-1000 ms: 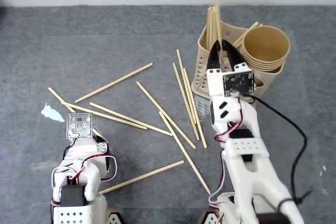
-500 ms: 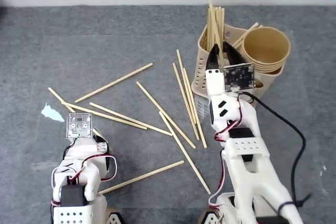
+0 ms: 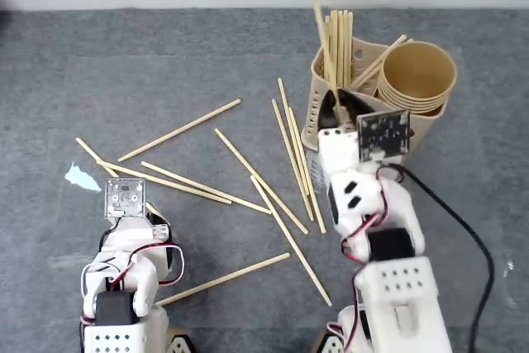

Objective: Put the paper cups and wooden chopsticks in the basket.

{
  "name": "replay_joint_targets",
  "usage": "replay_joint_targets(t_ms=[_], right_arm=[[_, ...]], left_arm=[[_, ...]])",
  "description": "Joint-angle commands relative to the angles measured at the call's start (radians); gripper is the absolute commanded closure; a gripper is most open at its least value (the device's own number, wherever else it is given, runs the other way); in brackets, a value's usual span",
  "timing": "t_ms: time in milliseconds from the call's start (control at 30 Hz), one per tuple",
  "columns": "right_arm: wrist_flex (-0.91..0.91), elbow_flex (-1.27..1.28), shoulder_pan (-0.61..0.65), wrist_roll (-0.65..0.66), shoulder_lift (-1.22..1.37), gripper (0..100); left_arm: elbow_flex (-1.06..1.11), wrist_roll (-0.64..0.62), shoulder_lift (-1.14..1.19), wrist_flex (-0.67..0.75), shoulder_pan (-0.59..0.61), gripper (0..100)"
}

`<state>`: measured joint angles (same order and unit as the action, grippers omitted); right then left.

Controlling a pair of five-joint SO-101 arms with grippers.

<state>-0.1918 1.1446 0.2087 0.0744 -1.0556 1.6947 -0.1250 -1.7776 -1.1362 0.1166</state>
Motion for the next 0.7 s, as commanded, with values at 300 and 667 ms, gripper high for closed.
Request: replay_joint_targets(t_ms=[300, 667], right_arm=[[-0.458, -0.012, 0.134, -0.012, -0.286, 99.1], [-0.707, -0.012, 0.242, 0.064, -0.088, 99.1]], left_arm=[[-0.008, 0.008, 0.003, 0.017, 0.005, 98], [-0.008, 0.008, 0.003, 0.017, 0.005, 98]])
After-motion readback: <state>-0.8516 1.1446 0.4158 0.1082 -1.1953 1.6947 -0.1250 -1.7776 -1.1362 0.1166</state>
